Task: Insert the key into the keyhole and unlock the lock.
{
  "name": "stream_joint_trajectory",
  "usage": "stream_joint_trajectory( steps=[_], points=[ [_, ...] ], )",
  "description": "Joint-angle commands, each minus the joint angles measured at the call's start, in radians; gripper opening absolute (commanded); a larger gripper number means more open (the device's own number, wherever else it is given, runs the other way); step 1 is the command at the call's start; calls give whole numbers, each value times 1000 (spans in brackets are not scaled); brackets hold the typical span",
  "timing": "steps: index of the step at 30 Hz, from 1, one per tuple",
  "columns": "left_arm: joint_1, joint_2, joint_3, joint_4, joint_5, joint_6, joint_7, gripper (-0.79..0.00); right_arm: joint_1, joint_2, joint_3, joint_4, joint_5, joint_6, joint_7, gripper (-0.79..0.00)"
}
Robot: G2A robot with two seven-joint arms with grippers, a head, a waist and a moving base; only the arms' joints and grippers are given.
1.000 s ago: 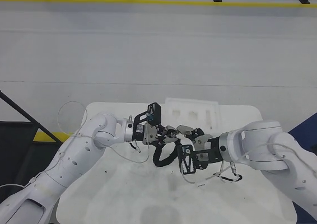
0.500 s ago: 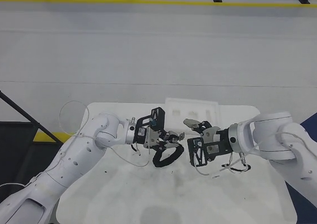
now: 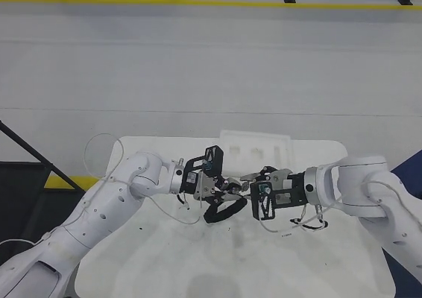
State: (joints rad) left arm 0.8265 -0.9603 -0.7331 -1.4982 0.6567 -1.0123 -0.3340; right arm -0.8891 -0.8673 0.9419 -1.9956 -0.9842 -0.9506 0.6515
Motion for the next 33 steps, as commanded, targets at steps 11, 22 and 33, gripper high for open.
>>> stream_joint_trajectory(
  steps=[11, 22, 33],
  points=[
    [-17, 7, 25, 9, -2, 0, 23, -785, -40, 3, 20, 16, 63, 61, -39, -785],
    [-23, 17, 33, 5, 6, 0, 46, -785, -60, 6, 34, 8, 183, 119, 4, -785],
    [-31, 22, 45, 1, 13, 0, 66, -785, -94, 10, 47, -22, 288, 241, 77, -785]
  ],
)
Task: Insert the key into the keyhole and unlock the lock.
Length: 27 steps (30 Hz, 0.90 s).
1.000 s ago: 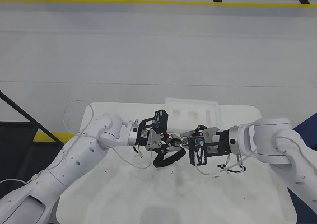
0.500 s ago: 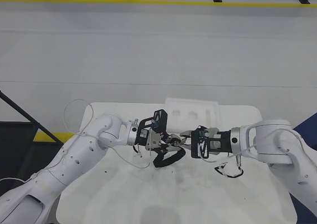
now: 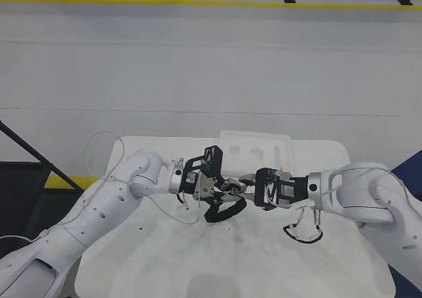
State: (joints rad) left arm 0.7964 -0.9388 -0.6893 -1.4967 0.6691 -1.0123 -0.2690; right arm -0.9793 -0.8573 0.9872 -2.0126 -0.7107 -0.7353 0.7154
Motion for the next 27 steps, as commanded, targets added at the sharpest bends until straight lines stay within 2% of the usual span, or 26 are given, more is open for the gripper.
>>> stream_joint_trajectory(
  steps=[1, 7, 8, 9, 10, 12, 14, 16, 18, 21, 24, 25, 27],
  points=[
    [-1, 0, 3, 0, 1, 0, 3, -785, -9, 1, 5, -8, 32, 49, 29, -785],
    [-5, 1, 8, 1, 2, 0, 13, -785, -30, 5, 26, -28, 118, 130, 80, -785],
    [-5, 2, 9, 1, 3, 0, 15, -785, -32, 6, 29, -29, 126, 126, 83, -745],
    [-6, 2, 10, 2, 4, 0, 16, -785, -35, 6, 32, -28, 132, 118, 86, -440],
    [-6, 2, 11, 2, 4, 0, 18, -785, -37, 8, 35, -25, 134, 108, 90, -271],
    [-6, 3, 12, 3, 5, 0, 22, -785, -40, 10, 42, -21, 132, 77, 94, -237],
    [-7, 3, 13, 4, 6, 0, 24, -785, -38, 13, 50, -21, 108, 29, 100, -222],
    [-7, 4, 13, 4, 6, 0, 28, -785, -37, 16, 59, -22, 69, -16, 95, -265],
    [-6, 5, 14, 4, 7, 0, 30, -785, -36, 18, 67, -25, 14, -57, 87, -388],
    [-7, 5, 19, 3, 6, 0, 33, -785, -43, 20, 74, -29, -46, -97, 54, -496],
    [-10, 5, 22, 4, 6, 0, 35, -785, -43, 21, 81, -30, -94, -144, 9, -511],
    [-11, 5, 24, 4, 6, 0, 35, -785, -43, 21, 82, -30, -111, -158, -8, -486],
    [-12, 5, 26, 5, 6, 0, 37, -785, -43, 20, 81, -30, -143, -183, -41, -493]
  ],
)
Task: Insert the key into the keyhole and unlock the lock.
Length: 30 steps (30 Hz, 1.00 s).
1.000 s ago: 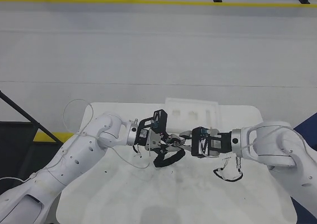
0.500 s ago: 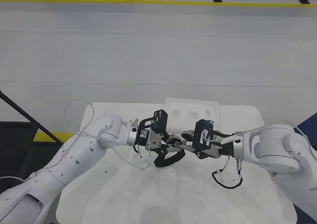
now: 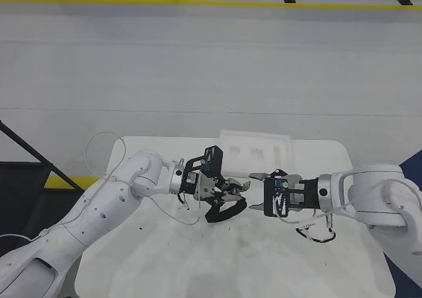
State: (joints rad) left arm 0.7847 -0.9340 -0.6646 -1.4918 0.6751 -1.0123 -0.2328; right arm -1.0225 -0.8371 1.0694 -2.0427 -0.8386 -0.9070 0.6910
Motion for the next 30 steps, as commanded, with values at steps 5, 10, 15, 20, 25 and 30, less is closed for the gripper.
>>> stream_joint_trajectory(
  steps=[5, 10, 15, 20, 25, 30],
  points=[
    [-4, 0, 8, 1, -1, 0, 3, -785, 0, -6, -9, 12, -87, -24, -89, -536],
    [-8, -1, 15, 1, -3, 0, 6, -785, 3, -10, -13, 17, -147, -24, -143, -557],
    [-13, -2, 20, 2, -2, 0, 9, -785, 13, -14, -24, 21, -180, -35, -175, -594],
    [-15, -1, 24, 5, -1, 0, 15, -785, 21, -18, -35, 22, -199, -37, -197, -785],
    [-16, -1, 27, 6, -3, 0, 19, -785, 19, -20, -38, 28, -200, -29, -210, -785],
    [-19, 0, 30, 5, -3, 0, 20, -785, 10, -20, -38, 29, -149, -4, -187, -785]
  ],
)
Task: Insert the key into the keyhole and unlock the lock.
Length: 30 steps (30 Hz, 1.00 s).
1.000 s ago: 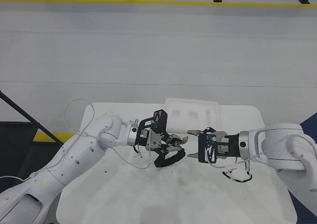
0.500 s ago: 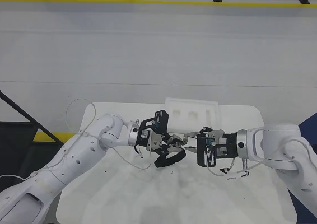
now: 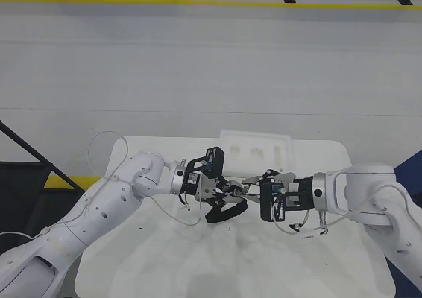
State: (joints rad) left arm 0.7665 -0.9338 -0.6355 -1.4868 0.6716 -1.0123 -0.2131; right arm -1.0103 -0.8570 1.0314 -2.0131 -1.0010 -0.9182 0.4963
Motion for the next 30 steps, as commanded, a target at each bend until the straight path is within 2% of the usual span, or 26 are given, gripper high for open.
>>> stream_joint_trajectory(
  steps=[1, 17, 22, 24, 27, 30],
  points=[
    [-1, 0, 1, 0, 0, 0, 1, -785, -5, 1, 2, -4, 28, 18, 17, -785],
    [-2, 3, 1, -3, 5, 0, 8, -785, -55, 14, 29, -93, 292, 236, 278, -785],
    [-3, 3, 1, -4, 7, 0, 9, -785, -55, 15, 31, -98, 360, 276, 322, -785],
    [-3, 4, 0, -3, 9, 0, 10, -785, -51, 15, 33, -95, 369, 269, 324, -742],
    [-1, 4, -3, -2, 14, 0, 10, -785, -41, 17, 35, -92, 351, 222, 338, -566],
    [0, 5, -6, -7, 21, 0, 12, -785, -27, 19, 37, -90, 321, 172, 358, -511]
  ],
)
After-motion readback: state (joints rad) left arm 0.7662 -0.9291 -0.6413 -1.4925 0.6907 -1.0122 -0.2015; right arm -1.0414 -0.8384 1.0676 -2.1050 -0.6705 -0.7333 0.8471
